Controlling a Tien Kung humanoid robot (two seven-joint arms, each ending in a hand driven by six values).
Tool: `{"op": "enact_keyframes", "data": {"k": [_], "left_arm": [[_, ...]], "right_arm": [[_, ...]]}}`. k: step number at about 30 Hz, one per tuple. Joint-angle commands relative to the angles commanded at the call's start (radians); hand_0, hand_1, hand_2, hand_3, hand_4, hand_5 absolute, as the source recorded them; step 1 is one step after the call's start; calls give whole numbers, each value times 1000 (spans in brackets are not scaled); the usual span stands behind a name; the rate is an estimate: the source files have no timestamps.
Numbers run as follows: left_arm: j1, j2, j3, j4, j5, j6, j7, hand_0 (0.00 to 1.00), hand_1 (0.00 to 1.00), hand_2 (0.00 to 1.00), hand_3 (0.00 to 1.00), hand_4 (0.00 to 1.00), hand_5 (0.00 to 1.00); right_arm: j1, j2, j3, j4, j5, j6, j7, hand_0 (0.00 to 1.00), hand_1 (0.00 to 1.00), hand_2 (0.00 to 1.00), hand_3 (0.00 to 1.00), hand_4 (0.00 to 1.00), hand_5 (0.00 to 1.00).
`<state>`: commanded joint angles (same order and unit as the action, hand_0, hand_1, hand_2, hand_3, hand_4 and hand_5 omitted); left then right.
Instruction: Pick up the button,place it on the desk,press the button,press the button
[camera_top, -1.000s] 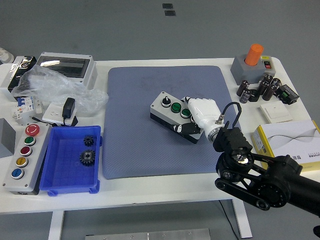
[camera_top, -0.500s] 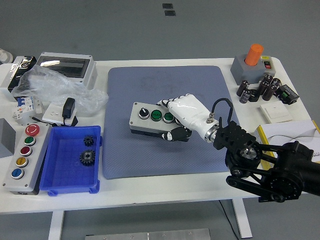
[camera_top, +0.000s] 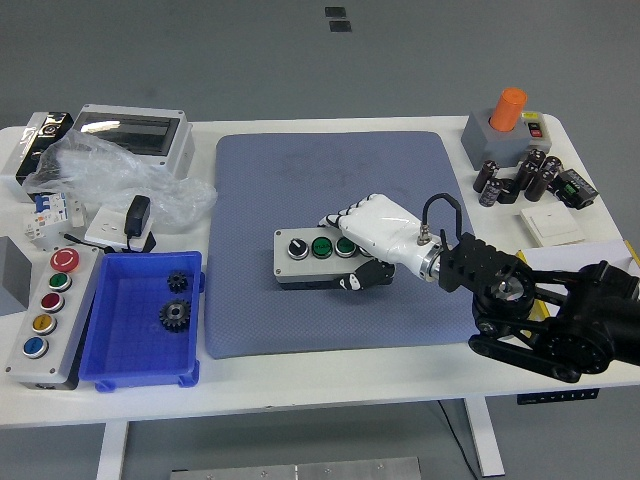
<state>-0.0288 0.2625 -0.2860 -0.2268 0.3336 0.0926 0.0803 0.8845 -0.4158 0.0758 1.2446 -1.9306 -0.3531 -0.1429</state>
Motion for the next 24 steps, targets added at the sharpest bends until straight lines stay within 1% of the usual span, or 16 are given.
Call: {"op": "enact_keyframes", "data": {"k": [3,4,12,21,22,24], "left_arm": [[0,0,1,0,0,0,0,668,681,607,618,603,381],[0,0,1,0,0,0,0,668,681,607,618,600,383],[0,0,2,0,-1,1,0,669,682,607,619,599,383],[-2,1,4,0,-2,1,0,669,681,607,619,597,381],[-1,1,4,0,-2,1,0,669,681,607,619,596,382],[-1,1,5,0,-3,1,0,669,681,607,619,596,382]], "right_arm": [[1,-1,7,-5,7,-2,5,579,649,599,366,544,19],[1,-1,9,-7,10,-2,6,600,656,622,369,543,23],[1,0,8,-20,19,-3,11,611,657,627,373,547,24],[0,10,-8,-35,26,-6,15,616,658,634,379,553,23],[0,11,-8,-37,26,-6,16,620,657,641,381,568,31],[0,11,-7,-38,25,-7,17,620,657,641,381,568,31]]}}
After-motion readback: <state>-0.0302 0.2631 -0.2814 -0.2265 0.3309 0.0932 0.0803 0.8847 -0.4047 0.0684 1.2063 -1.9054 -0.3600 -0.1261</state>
